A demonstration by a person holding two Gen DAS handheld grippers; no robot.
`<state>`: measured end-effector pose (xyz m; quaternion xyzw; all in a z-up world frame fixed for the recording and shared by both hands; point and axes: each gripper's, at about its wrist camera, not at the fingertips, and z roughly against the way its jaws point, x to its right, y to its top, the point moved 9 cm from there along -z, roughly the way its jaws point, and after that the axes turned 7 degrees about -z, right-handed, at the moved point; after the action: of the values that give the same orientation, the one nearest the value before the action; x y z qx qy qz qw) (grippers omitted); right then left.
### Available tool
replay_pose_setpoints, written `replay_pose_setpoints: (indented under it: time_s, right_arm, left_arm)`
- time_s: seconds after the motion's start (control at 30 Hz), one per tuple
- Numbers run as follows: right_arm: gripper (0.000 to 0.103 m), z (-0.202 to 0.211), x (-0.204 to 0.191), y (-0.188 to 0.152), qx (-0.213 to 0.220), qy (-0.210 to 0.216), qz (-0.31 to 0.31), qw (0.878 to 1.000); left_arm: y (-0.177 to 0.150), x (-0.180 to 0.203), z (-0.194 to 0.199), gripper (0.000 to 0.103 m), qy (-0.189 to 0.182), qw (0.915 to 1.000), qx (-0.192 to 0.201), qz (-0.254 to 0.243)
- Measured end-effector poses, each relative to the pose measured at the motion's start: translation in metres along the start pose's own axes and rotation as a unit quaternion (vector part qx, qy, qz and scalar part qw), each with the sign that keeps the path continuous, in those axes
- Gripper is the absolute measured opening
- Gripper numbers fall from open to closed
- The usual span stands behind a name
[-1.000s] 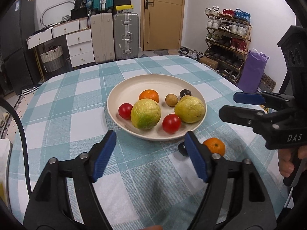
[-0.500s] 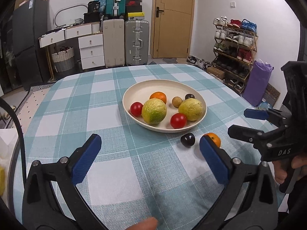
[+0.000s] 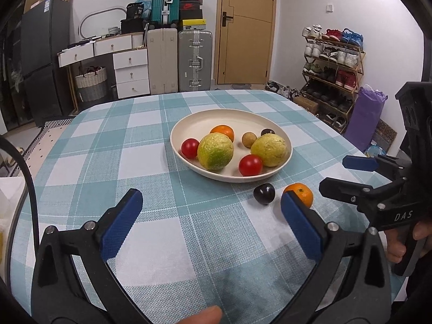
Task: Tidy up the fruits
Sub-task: 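Withdraw both open tools from the plate toward the remaining fruits, then lower the right tool onto the mandarin and close it around the fruit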
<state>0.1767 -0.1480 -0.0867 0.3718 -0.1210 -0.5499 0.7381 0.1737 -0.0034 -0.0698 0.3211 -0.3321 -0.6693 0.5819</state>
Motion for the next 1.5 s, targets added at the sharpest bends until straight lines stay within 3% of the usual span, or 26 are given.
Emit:
replay_pose_setpoints:
  time_s: [0.77,1.03,1.13,1.2,1.33,1.5]
  right_arm:
    - [0.102,-0.021,-0.011,-0.019,-0.045,0.000,0.015,0.999]
    - [0.101,-0.029,-0.018,-0.022,-0.062,0.020,0.008,0.998]
    - [0.093,-0.030,-0.022,-0.022,-0.065,0.024,0.011,0.998]
    - [0.081,-0.032,-0.025,-0.023,-0.070,0.025,0.015,0.997]
    - [0.075,-0.035,-0.034,-0.024,-0.076,0.031,0.026,0.996]
    - [0.060,-0.037,-0.040,-0.025,-0.079,0.037,0.027,0.996]
  left_arm:
    - [0.001,-0.007,0.000,0.102,0.004,0.9999,0.003,0.012]
    - [0.001,-0.007,0.000,0.102,0.001,0.9999,0.004,0.014]
    - [0.000,-0.006,0.000,0.102,0.001,0.9999,0.002,0.014]
    - [0.000,-0.007,0.001,0.102,0.001,0.9999,0.001,0.015]
    - [0.000,-0.006,0.000,0.102,0.000,0.9999,0.003,0.015]
    - [0.000,-0.007,0.000,0.102,0.001,0.9999,0.003,0.015]
